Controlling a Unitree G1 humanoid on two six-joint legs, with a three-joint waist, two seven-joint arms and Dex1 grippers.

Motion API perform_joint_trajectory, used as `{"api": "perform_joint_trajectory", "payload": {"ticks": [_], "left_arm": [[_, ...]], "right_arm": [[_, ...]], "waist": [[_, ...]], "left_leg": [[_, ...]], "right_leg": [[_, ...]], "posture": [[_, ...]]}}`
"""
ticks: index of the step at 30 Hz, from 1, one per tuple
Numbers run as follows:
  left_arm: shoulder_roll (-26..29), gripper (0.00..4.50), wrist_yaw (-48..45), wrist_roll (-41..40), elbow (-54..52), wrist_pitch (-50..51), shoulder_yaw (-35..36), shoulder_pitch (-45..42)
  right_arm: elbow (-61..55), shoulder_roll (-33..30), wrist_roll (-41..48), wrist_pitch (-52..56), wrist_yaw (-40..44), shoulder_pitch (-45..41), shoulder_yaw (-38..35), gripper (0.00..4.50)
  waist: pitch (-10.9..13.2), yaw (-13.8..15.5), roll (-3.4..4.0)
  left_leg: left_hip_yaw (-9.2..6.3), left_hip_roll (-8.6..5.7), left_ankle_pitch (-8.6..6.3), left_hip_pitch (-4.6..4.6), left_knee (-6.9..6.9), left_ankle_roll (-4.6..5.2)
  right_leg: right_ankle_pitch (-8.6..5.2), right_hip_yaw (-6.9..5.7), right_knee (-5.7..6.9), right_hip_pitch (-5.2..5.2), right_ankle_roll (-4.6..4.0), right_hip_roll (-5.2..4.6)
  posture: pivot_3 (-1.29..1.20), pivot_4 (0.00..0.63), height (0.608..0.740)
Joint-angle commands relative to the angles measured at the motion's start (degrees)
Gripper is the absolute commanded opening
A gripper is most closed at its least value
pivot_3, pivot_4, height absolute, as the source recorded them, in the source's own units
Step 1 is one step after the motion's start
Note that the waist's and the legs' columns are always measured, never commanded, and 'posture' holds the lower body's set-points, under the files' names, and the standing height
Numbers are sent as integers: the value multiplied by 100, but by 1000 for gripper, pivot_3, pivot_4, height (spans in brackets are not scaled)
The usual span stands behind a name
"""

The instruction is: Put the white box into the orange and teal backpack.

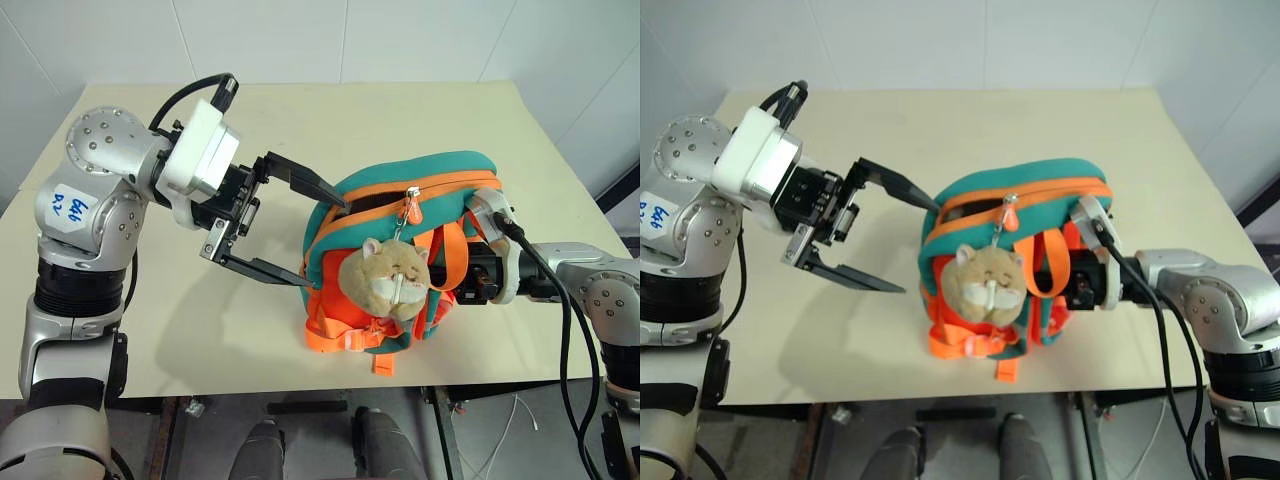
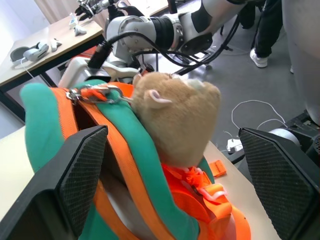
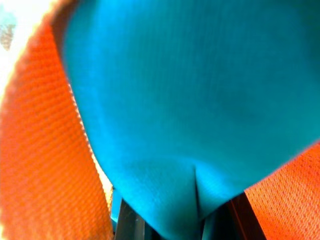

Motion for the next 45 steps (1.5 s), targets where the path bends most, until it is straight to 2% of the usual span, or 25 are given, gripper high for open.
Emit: {"api": "perform_joint_trajectory", "payload": {"ticks": [1,4,5,7,11,19,26,30,35,39,45], "left_arm": [[-271,4484,-70,265,150,-1025,94,93],[-525,4484,-109,386,304,-1748,129,127],[-510,4484,-68,309,263,-1572,107,157],[-373,4484,149,-177,-29,-576,85,206],[-393,4484,127,-240,-206,-469,67,158],[-60,4484,173,-684,-816,921,-155,330],[-12,4484,332,-288,-810,940,-425,471],[-325,4484,694,-213,-700,919,-420,309],[-394,4484,984,-200,-595,1301,-425,100],[-396,4484,1255,-500,-740,2168,-502,-5],[-330,4484,927,-698,-993,2533,-672,-24]], "right_arm": [[-31,-2,-35,31,2,30,54,98],[-20,14,-44,27,1,13,71,98],[-18,20,-45,27,1,8,75,98],[-31,25,-41,27,-1,20,77,98],[-40,27,-39,30,-5,34,79,98],[-4,90,-76,-7,-9,0,111,98],[-59,167,-64,9,-48,23,75,98],[-104,196,-32,30,-99,53,31,98],[-145,189,1,48,-134,103,-17,98],[-148,215,13,52,-162,94,-22,98],[-140,254,-3,39,-171,82,0,98]], "waist": [[0,1,0],[0,-4,0],[0,-5,0],[0,-14,0],[0,-2,0],[0,-21,0],[0,-13,0],[0,-4,0],[0,-15,0],[0,-11,0],[0,-23,0]], "left_leg": [[0,0,0,-1,1,0],[1,0,0,0,1,0],[1,0,0,0,1,0],[1,0,0,0,1,0],[-2,0,0,-1,2,1],[-1,0,0,1,2,1],[-1,0,0,4,2,1],[0,0,0,4,1,1],[-1,0,0,5,2,1],[-1,0,0,7,1,1],[-1,0,0,8,0,1]], "right_leg": [[0,0,-1,0,0,0],[1,0,-1,0,-1,0],[1,0,0,0,-1,0],[1,0,0,0,0,0],[2,0,2,0,1,0],[2,0,5,1,1,1],[2,1,5,2,0,1],[2,1,4,2,0,2],[2,1,3,4,0,1],[2,0,4,4,0,1],[2,1,4,6,0,2]], "posture": [[0,150,740],[0,150,740],[0,150,740],[0,150,740],[0,150,740],[0,150,740],[0,150,740],[0,150,740],[0,150,740],[0,150,740],[0,150,740]]}}
